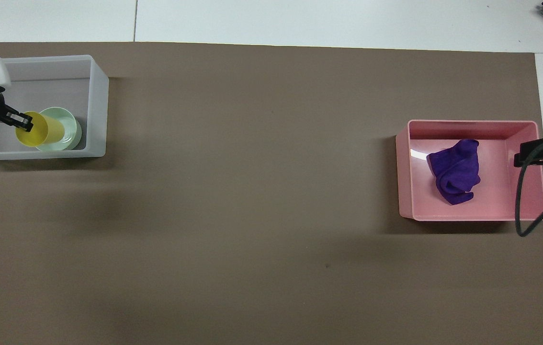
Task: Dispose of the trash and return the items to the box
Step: 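Carry the yellow cup with the left gripper into the clear box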
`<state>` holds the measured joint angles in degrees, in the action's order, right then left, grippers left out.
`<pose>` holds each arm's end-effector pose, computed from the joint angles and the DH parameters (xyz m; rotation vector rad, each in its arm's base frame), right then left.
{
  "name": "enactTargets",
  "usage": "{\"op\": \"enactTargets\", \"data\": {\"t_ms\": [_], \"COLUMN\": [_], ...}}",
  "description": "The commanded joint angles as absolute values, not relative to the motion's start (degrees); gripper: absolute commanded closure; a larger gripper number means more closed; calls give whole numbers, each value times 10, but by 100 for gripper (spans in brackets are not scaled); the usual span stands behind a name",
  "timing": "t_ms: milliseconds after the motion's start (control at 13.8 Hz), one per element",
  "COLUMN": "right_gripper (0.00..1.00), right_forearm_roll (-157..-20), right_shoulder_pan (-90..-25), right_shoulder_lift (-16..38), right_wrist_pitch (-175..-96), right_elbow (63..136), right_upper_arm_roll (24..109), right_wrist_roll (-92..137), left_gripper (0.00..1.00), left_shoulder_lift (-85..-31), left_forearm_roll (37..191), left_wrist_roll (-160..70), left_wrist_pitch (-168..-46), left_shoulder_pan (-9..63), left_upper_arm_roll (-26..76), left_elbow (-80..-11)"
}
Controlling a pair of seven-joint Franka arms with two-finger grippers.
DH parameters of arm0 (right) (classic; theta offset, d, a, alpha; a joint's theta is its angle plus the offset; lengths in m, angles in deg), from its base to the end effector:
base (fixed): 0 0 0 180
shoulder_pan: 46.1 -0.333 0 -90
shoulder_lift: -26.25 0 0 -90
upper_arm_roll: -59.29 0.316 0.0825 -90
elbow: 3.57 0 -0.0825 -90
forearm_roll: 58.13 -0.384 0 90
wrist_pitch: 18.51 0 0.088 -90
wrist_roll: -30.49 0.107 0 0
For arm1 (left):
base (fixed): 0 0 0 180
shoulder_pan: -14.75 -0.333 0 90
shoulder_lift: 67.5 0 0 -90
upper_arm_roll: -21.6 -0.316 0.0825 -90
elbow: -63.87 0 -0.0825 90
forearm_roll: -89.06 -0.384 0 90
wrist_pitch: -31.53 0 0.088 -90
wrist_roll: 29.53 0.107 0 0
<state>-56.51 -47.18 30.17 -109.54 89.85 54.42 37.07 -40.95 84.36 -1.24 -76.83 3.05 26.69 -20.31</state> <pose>0.5334 -0.0400 0.6350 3.1068 -0.2815 0.0421 0.6804 0.0945 0.4105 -3.0554 0.6150 0.0761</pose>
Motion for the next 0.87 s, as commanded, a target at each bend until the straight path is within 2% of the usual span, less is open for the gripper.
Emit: {"op": "enactTargets", "data": {"t_ms": [0,72,145,217,506,795], "right_gripper": [0,0,0,0,0,0], "right_forearm_roll": [-568,-568,-568,-568,-568,-568], "right_shoulder_pan": [-466,-466,-466,-466,-466,-466], "right_shoulder_lift": [308,308,308,308,308,308], "right_wrist_pitch": [-1090,-1090,-1090,-1090,-1090,-1090], "right_elbow": [906,906,906,906,906,906], "right_upper_arm_roll": [548,548,548,548,548,548], "right_wrist_roll": [361,361,361,361,361,361], "left_gripper": [100,99,67,1,0,0], "left_shoulder_lift": [-383,-381,-378,-377,-388,-454], "left_forearm_roll": [835,835,840,843,847,859], "left_wrist_roll": [-11,-15,-17,-21,-29,-58], "left_wrist_pitch": [-770,-770,-770,-770,-754,-653], "left_shoulder_pan": [20,20,19,19,21,32], "left_upper_arm_roll": [270,270,270,271,273,276], "left_elbow": [-182,-182,-182,-182,-180,-180]}}
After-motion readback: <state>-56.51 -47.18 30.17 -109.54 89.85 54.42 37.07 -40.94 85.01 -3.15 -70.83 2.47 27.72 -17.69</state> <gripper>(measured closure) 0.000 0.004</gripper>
